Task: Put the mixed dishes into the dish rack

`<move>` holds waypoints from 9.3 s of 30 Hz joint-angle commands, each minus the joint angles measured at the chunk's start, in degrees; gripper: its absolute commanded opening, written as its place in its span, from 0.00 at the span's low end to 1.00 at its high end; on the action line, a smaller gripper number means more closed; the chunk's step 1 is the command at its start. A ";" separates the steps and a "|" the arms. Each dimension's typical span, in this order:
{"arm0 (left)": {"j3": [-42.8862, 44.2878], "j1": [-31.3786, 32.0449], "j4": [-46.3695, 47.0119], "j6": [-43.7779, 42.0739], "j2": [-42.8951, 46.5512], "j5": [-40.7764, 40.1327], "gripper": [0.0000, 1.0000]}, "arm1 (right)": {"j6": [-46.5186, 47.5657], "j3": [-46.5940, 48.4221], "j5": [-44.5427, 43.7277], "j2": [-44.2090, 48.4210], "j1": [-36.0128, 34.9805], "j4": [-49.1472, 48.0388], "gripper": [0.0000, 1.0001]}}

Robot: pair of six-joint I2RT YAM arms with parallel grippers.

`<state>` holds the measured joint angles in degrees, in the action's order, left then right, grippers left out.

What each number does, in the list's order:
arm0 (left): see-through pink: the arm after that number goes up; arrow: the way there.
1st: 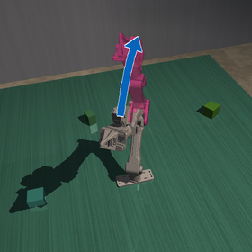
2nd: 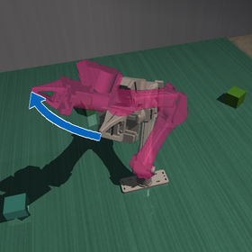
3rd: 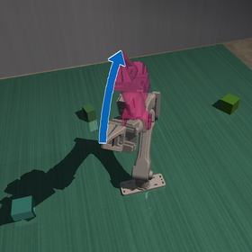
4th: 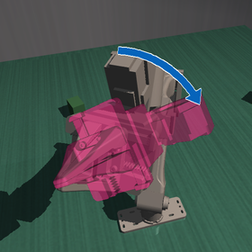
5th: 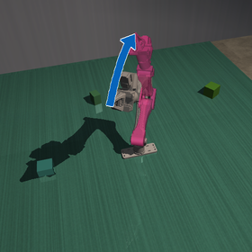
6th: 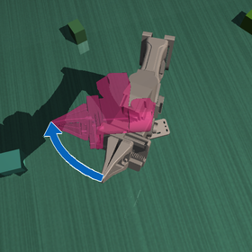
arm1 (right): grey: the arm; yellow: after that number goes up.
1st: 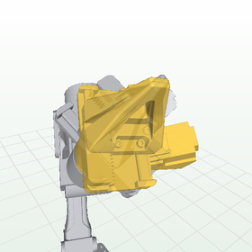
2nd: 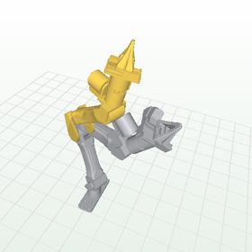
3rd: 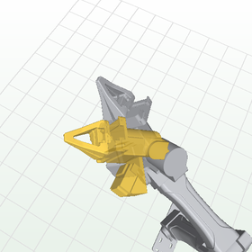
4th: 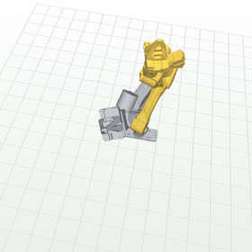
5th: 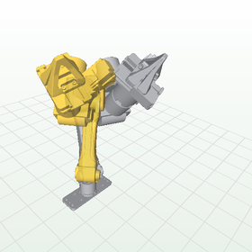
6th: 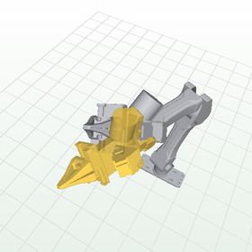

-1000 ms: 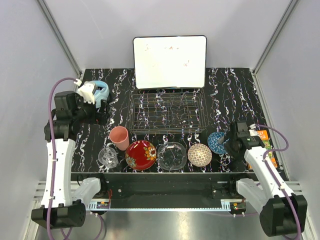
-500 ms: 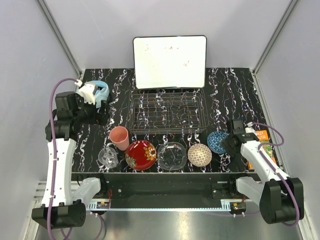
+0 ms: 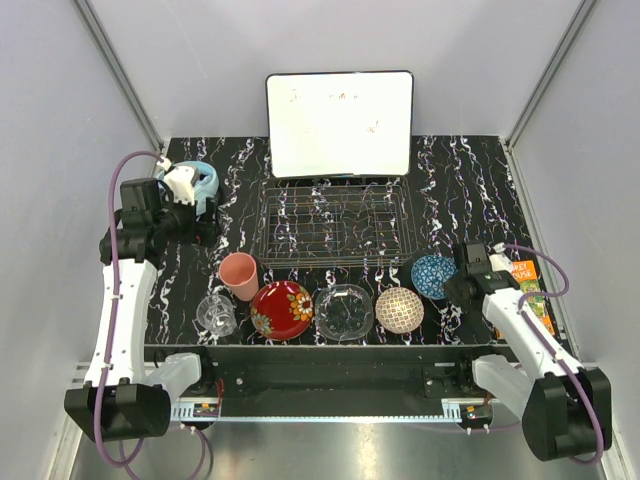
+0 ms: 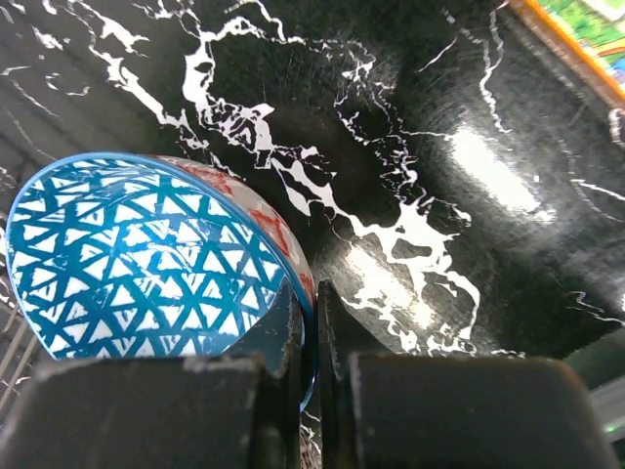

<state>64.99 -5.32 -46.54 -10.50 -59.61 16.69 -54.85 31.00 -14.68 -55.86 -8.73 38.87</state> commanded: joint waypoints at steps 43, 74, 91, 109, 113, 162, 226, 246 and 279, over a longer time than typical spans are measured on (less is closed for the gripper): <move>-0.48 -8.56 -1.79 -1.01 0.82 9.85 0.99 | 33.76 63.74 -71.37 -55.49 -33.98 9.29 0.00; -1.80 -14.37 -3.64 -5.32 1.61 13.37 0.99 | 32.97 69.98 -66.54 -69.04 -33.90 9.38 0.66; -1.01 -14.81 -3.73 -5.58 1.87 13.72 0.99 | 17.17 61.81 -48.39 -44.01 -36.88 24.04 0.80; 1.63 -14.89 -3.73 -4.97 0.90 13.37 0.99 | -10.62 22.97 -7.83 -9.45 -38.82 25.20 0.74; 1.54 -14.98 -3.64 -5.06 0.90 13.28 0.99 | -12.56 19.63 -6.51 -9.88 -39.52 24.07 0.74; 0.75 -14.89 -3.64 -6.72 1.96 12.23 0.99 | -25.66 47.91 -48.15 -28.52 -57.10 53.85 0.00; 0.84 -15.33 -3.03 -5.67 0.82 13.81 0.99 | -8.96 53.10 -59.94 -57.00 -40.05 54.29 0.71; 1.01 -15.33 -2.85 -5.41 0.55 14.16 0.99 | -4.75 54.35 -55.02 -41.45 -37.43 47.54 0.73; -0.04 -15.33 -2.15 -5.41 1.17 13.37 0.99 | 11.43 46.43 -45.53 -43.81 -34.69 22.57 0.70</move>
<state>64.62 -20.34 -50.96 -16.21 -59.00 29.34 -45.54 75.90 -61.23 -99.63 -43.59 64.84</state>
